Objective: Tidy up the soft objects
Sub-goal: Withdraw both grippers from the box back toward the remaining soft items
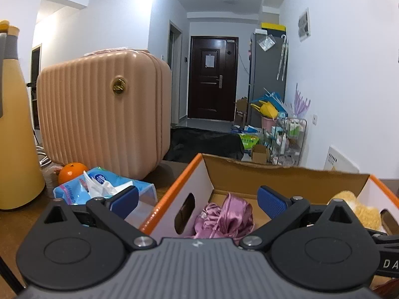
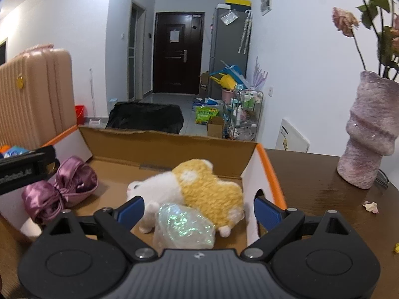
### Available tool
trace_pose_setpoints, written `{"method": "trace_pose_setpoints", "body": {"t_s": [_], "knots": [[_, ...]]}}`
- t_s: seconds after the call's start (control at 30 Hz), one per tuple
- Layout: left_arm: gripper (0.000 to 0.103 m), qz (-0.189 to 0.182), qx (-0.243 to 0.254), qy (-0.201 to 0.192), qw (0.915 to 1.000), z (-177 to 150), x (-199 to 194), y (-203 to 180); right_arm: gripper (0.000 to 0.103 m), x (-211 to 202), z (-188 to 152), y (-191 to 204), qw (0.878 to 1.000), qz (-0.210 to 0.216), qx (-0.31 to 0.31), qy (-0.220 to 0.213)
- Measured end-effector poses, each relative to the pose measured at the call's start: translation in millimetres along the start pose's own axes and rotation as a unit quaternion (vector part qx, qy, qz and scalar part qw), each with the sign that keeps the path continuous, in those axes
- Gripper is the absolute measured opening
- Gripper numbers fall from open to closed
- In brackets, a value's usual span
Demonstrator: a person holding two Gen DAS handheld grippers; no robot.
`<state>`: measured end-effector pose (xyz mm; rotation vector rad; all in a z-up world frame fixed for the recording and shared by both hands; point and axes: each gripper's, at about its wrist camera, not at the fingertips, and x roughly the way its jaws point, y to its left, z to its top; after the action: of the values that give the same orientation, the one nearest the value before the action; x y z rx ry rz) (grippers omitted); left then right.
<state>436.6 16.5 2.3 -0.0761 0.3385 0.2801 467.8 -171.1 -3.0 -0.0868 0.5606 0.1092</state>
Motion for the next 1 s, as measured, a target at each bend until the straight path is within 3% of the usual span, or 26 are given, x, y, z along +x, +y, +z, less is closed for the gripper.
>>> {"method": "trace_pose_setpoints", "body": {"t_s": [0.27,1.0], "knots": [[0.103,-0.002,-0.017,-0.008,0.9998,6,-13,9,0.103,-15,5,-6,1.0,-0.002,0.009,-0.011],[0.103,0.009,-0.035,-0.002,0.9994,-3,-54,44,0.103,-100,-14,-16,0.998,-0.005,0.013,-0.058]]}}
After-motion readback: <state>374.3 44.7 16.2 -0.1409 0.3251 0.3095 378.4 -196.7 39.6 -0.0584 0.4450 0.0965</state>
